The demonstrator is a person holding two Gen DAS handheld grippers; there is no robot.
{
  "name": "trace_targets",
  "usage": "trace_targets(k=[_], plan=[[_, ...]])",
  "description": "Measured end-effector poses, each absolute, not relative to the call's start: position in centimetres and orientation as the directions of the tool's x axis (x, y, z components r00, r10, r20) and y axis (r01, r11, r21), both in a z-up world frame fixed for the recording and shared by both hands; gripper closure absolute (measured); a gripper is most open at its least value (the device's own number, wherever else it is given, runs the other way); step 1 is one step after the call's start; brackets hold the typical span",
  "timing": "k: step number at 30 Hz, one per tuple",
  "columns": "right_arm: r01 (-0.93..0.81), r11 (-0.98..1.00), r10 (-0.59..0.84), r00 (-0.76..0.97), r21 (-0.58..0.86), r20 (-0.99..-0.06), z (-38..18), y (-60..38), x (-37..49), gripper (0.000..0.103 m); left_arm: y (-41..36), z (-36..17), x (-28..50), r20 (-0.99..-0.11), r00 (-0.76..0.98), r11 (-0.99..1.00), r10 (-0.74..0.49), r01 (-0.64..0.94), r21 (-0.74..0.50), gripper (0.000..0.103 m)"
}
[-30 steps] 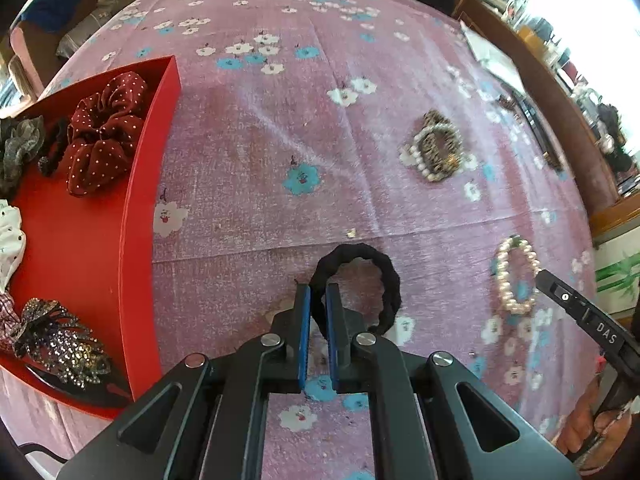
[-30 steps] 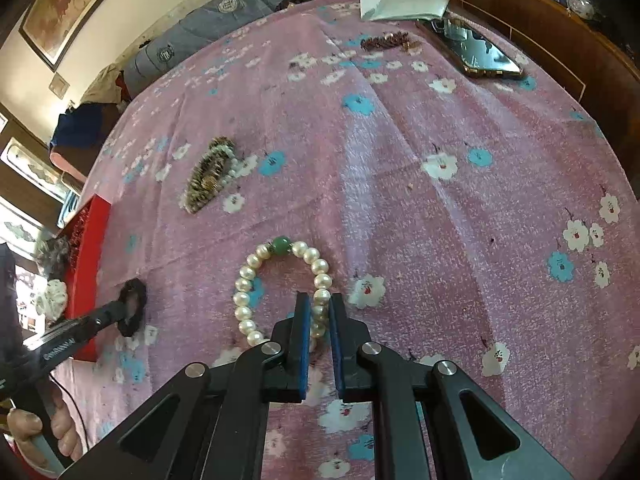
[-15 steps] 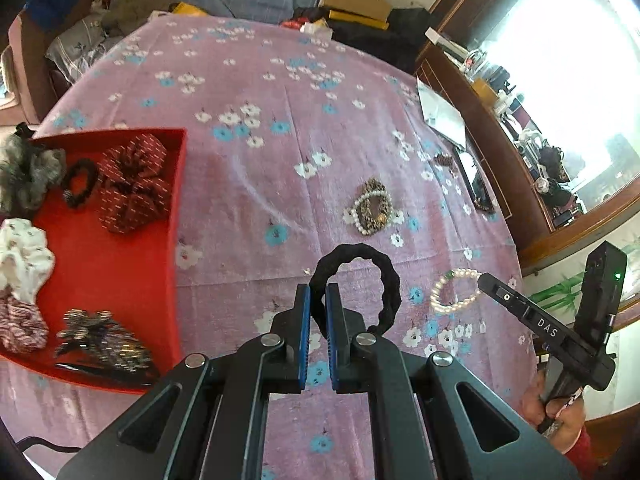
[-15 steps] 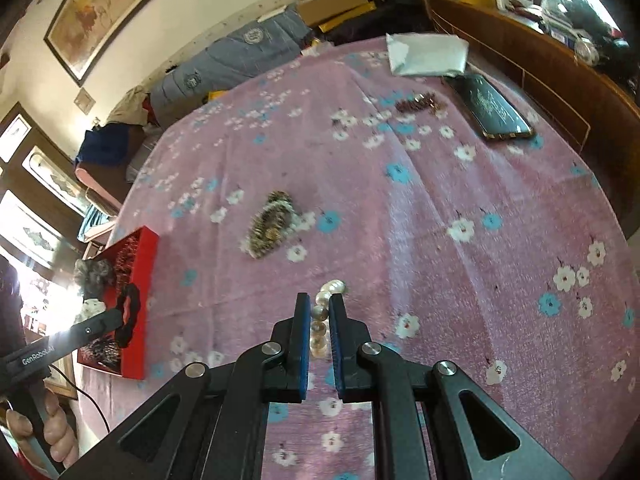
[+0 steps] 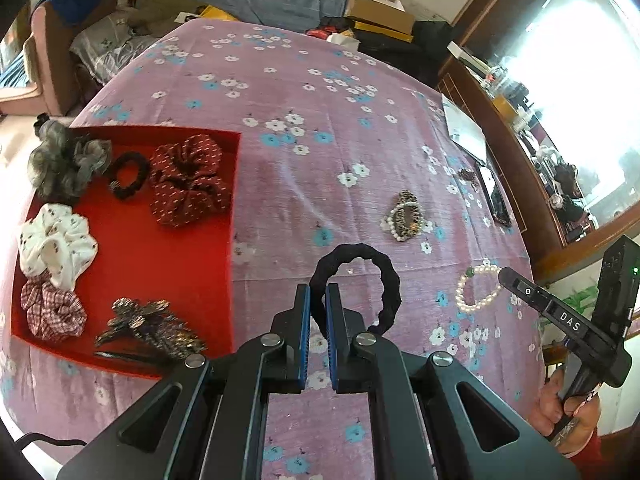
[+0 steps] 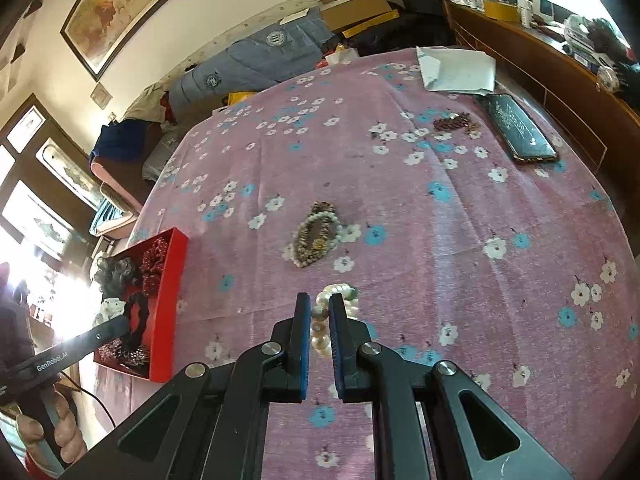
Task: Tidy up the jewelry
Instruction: 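Carry the black hair tie and pearl bracelet over the red tray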
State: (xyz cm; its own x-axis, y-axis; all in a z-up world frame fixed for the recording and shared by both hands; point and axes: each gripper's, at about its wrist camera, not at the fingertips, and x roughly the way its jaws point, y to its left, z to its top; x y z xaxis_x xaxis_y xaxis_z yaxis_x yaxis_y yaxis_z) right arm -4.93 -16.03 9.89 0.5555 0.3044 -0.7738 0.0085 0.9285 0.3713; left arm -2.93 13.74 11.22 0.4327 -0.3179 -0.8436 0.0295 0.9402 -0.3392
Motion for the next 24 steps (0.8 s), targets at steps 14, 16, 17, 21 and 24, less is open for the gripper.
trace_targets(k=[14, 16, 17, 21, 24], plan=[[-0.073, 0.924, 0.356, 0.525, 0.376, -0.773, 10.7, -10.2, -3.5, 0.093, 21.7, 10.4, -6.3, -0.855, 0.432, 0.921, -0.288, -0.121, -0.371, 0.096], [-0.089, 0.922, 0.365, 0.521, 0.377, -0.771, 10.9, -9.2, -3.4, 0.093, 23.6, 10.8, -6.8, -0.853, 0.449, 0.918, -0.266, -0.151, -0.366, 0.096], [-0.097, 0.921, 0.37, 0.519, 0.377, -0.771, 11.0, -8.7, -3.3, 0.093, 24.3, 11.0, -6.9, -0.852, 0.455, 0.917, -0.258, -0.161, -0.364, 0.096], [-0.126, 0.918, 0.385, 0.511, 0.376, -0.768, 11.3, -6.7, -3.0, 0.093, 27.5, 11.7, -7.3, -0.848, 0.49, 0.918, -0.201, -0.208, -0.338, 0.096], [-0.15, 0.916, 0.395, 0.508, 0.373, -0.765, 11.7, -5.2, -2.7, 0.093, 29.5, 11.9, -7.1, -0.848, 0.504, 0.916, -0.164, -0.24, -0.32, 0.096]])
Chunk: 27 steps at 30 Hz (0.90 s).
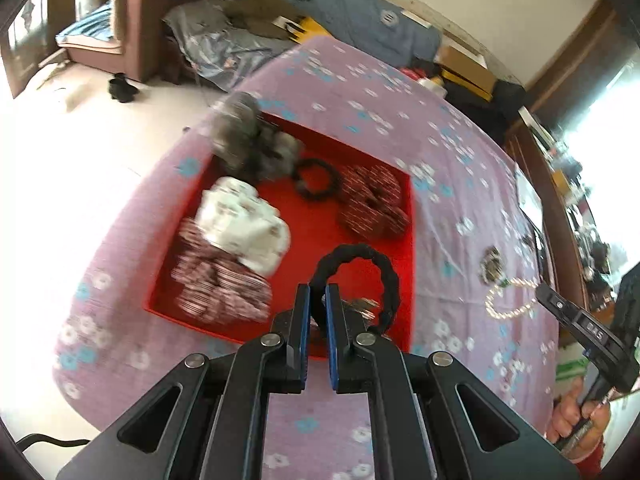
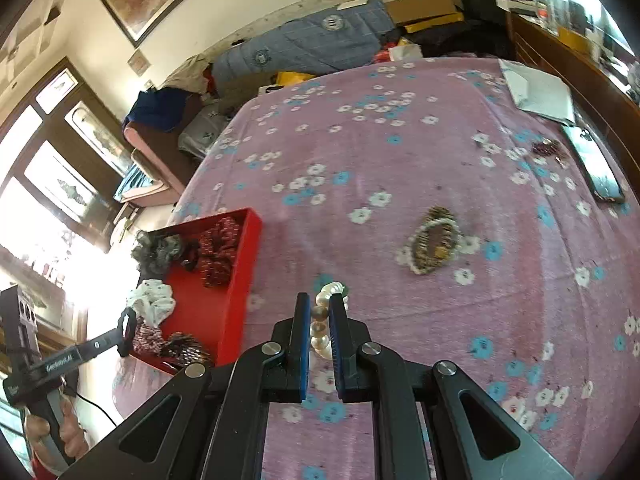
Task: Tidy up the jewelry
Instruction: 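Carry the black hair tie and pearl bracelet over the red tray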
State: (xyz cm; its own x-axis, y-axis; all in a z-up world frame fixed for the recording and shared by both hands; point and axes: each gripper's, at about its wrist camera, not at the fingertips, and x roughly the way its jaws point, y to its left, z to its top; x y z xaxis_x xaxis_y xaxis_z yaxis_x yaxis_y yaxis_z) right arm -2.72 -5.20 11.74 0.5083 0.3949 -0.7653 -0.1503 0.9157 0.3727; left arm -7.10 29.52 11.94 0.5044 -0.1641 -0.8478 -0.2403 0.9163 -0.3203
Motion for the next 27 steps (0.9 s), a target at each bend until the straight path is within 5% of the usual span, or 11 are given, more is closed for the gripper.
trace_targets(k=[27], plan=[[-0.384, 0.855, 0.5, 0.426, 0.349, -0.754, 13.2, 9.7, -0.3, 0.092, 30.6, 8.8, -3.1, -0.865, 0.473, 0.947, -0.17, -0.164, -0.275, 0.096]])
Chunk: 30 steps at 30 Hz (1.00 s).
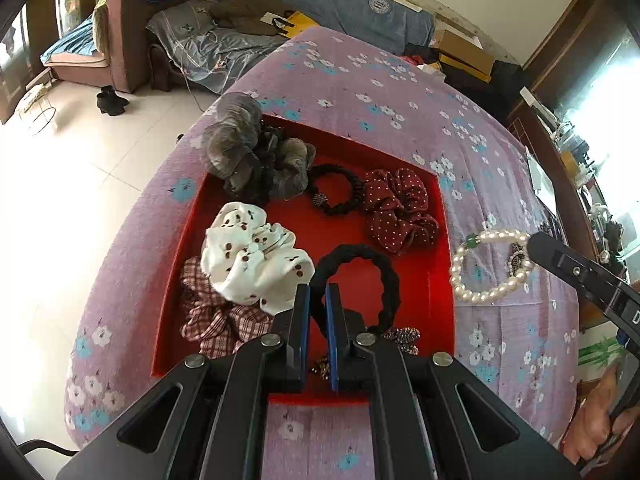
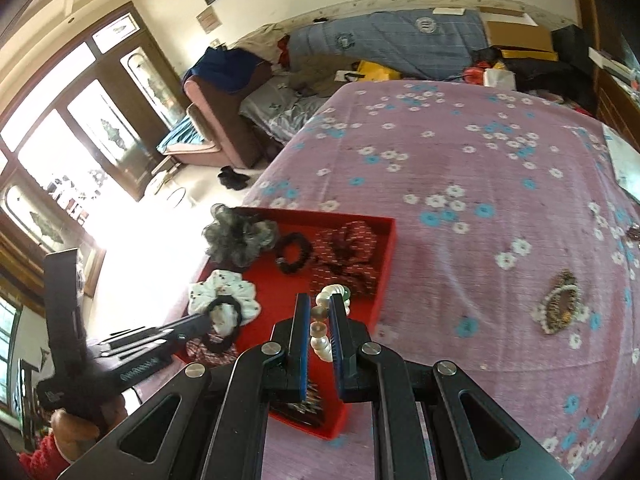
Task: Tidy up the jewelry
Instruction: 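Carry the black hair tie and pearl bracelet over the red tray, then lower both items into the tray and open both tools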
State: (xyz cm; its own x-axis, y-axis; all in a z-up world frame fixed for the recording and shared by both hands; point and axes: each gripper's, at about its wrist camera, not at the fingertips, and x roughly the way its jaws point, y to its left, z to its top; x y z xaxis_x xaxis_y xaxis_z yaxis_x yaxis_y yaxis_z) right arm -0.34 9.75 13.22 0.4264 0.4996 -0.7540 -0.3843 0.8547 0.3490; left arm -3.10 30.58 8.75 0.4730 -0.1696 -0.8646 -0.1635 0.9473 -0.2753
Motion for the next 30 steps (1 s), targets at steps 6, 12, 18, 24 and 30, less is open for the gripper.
trace_targets(k=[6, 12, 18, 24, 30], plan=[[-0.386, 0.833, 0.535, 0.382, 0.396, -0.753, 12.3, 12.0, 0.8, 0.092, 30.5, 7.4, -2.2, -0.874, 0.454, 0.948, -0.175, -0.162, -0.274, 0.096], [-0.368, 0.824, 0.547, 0.322, 0.43, -0.773, 10.1, 13.3, 1.9, 0.092, 30.6, 6.0, -2.0, -0.885, 0.43, 0.947, -0.18, -0.166, -0.274, 0.096], [-0.329, 0.858, 0.489, 0.291, 0.394, -0.822, 7.0, 13.4, 2.2, 0.092, 30.3, 5.3, -2.1, -0.893, 0.414, 0.954, -0.176, -0.154, -0.259, 0.096], [-0.32, 0.88, 0.447, 0.303, 0.351, -0.842, 6.3, 13.1, 2.2, 0.092, 29.8, 4.6, -1.9, -0.9, 0.399, 0.957, -0.178, -0.143, -0.253, 0.096], [-0.303, 0.895, 0.417, 0.308, 0.328, -0.855, 5.8, 12.7, 2.3, 0.092, 29.5, 3.9, -1.4, -0.91, 0.378, 0.961, -0.172, -0.137, -0.239, 0.096]])
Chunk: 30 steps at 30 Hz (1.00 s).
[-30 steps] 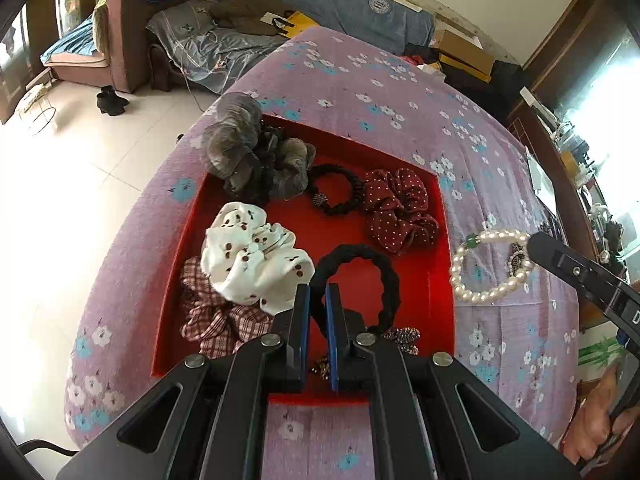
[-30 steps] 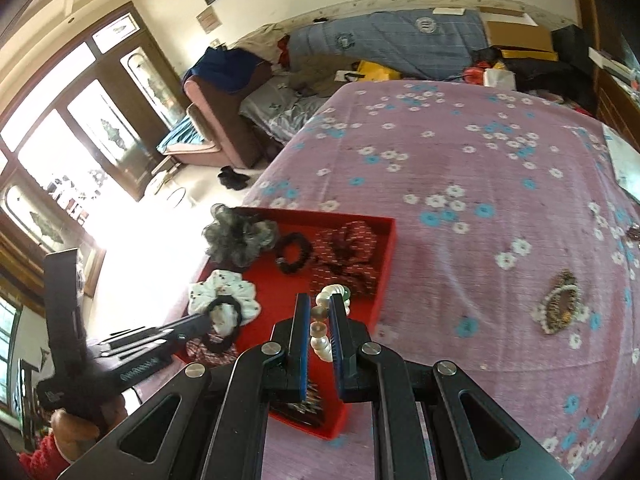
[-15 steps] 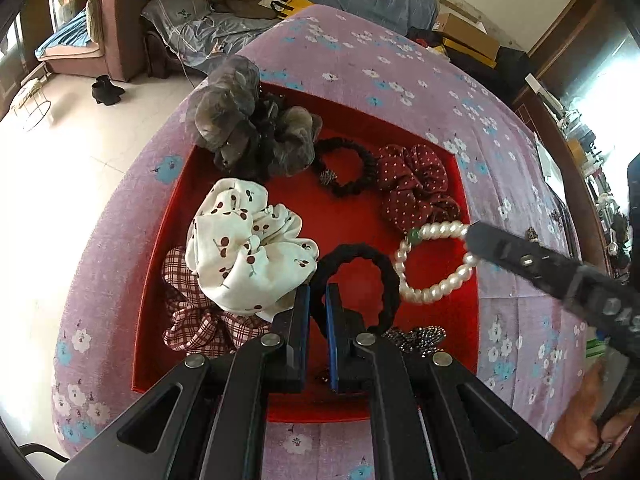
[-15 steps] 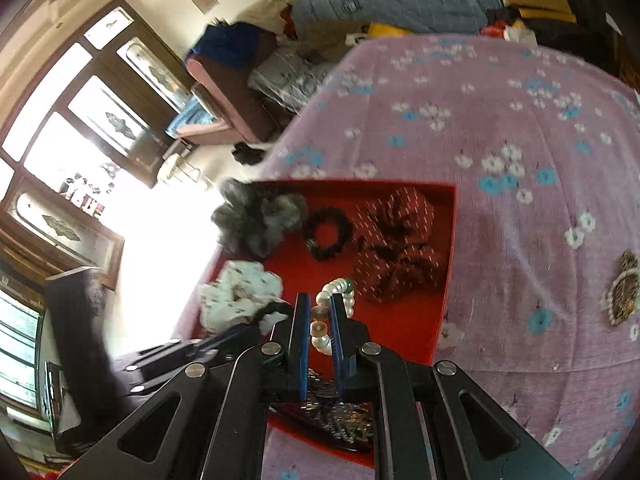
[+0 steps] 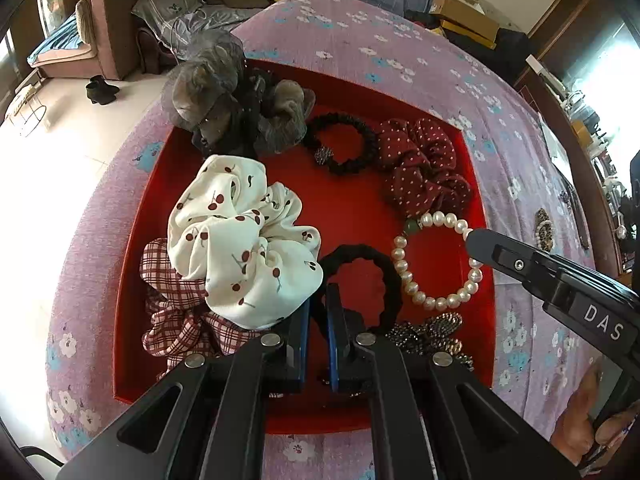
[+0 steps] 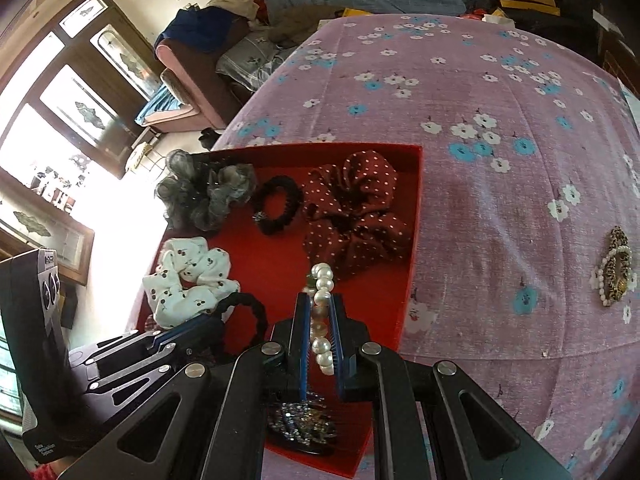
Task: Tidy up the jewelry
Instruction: 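Lower both items into the tray and open both tools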
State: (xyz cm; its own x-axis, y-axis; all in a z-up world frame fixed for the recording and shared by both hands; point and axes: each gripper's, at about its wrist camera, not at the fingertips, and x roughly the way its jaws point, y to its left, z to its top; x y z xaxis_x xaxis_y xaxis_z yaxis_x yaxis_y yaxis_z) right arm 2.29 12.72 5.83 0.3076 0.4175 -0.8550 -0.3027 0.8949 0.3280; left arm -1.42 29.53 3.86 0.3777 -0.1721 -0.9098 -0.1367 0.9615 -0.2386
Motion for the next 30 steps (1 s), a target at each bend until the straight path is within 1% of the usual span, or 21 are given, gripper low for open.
trace_targets(k=[11, 12, 16, 19, 30], plan=[[-0.298, 0.906, 0.39, 0.306, 0.301, -0.869, 5.1, 12.8, 2.6, 0.092, 29.3, 4.1, -1.3, -0.916, 0.369, 0.963, -0.161, -0.143, -0.227, 0.096], [-0.299, 0.906, 0.389, 0.306, 0.3, -0.869, 5.1, 12.8, 2.6, 0.092, 29.3, 4.2, -1.3, -0.917, 0.366, 0.963, -0.159, -0.147, -0.226, 0.094], [-0.298, 0.906, 0.389, 0.301, 0.302, -0.871, 4.9, 12.9, 2.9, 0.092, 29.6, 4.7, -1.6, -0.918, 0.367, 0.961, -0.149, -0.167, -0.222, 0.08], [-0.294, 0.906, 0.391, 0.3, 0.305, -0.87, 4.9, 12.8, 3.0, 0.092, 29.6, 5.3, -1.9, -0.917, 0.374, 0.962, -0.134, -0.175, -0.212, 0.075], [-0.306, 0.901, 0.399, 0.311, 0.307, -0.863, 5.5, 12.7, 2.8, 0.092, 29.5, 6.9, -2.6, -0.915, 0.396, 0.969, -0.082, -0.184, -0.166, 0.069]])
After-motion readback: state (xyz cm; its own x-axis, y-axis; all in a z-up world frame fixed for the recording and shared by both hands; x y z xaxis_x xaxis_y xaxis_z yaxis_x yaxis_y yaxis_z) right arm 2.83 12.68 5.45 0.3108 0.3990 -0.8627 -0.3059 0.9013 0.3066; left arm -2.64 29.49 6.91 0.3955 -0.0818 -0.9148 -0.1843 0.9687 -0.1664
